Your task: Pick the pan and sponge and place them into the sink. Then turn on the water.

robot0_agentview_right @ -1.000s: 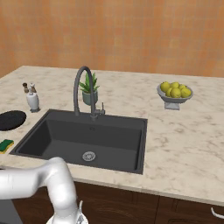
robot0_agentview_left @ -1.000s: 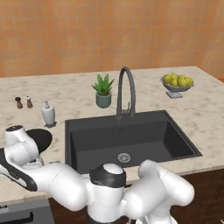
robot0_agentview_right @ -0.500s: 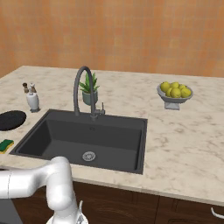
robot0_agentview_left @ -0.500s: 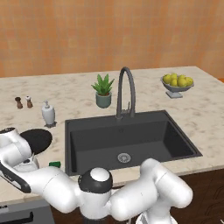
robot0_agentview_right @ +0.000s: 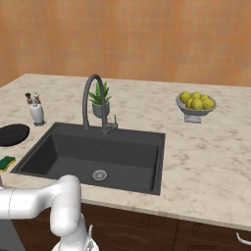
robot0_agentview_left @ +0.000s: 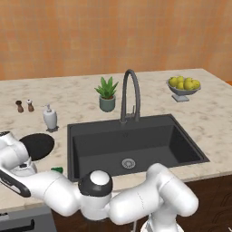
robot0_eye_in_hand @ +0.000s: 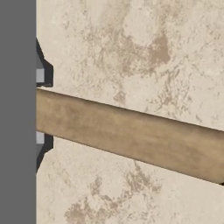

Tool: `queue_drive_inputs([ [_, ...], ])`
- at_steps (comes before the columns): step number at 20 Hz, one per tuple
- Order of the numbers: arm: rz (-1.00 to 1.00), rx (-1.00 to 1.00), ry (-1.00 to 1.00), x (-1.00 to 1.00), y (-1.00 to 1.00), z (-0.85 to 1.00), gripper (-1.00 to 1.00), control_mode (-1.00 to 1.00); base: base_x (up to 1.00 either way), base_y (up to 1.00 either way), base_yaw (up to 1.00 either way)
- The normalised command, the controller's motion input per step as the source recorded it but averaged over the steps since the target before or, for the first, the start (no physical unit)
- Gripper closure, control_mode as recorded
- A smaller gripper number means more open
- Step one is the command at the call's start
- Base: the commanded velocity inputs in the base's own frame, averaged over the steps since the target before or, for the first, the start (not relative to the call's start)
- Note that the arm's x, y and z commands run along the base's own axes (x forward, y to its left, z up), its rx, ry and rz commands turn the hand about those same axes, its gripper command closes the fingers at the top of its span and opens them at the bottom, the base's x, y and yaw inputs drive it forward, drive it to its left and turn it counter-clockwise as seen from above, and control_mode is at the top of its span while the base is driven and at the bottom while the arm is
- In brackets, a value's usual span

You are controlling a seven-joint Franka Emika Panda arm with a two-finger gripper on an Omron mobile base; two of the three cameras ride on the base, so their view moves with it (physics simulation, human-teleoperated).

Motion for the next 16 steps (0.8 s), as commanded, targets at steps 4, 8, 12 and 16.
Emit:
queue_drive_inputs([
  [4, 0.00, 0.00, 0.00, 0.00, -0.65, -0.31, 1.00, -1.00, 0.00, 0.00, 0.00],
  [8, 0.00, 0.00, -0.10, -0.19, -0.89, 0.22, 1.00, -1.00, 0.00, 0.00, 0.00],
  [12, 0.00, 0.00, -0.16, -0.35, -0.70, 0.73, 1.00, -1.00, 0.00, 0.00, 0.00],
  [16, -0.05, 0.00, -0.15, -0.33, -0.74, 0.82, 1.00, -1.00, 0.00, 0.00, 0.00],
])
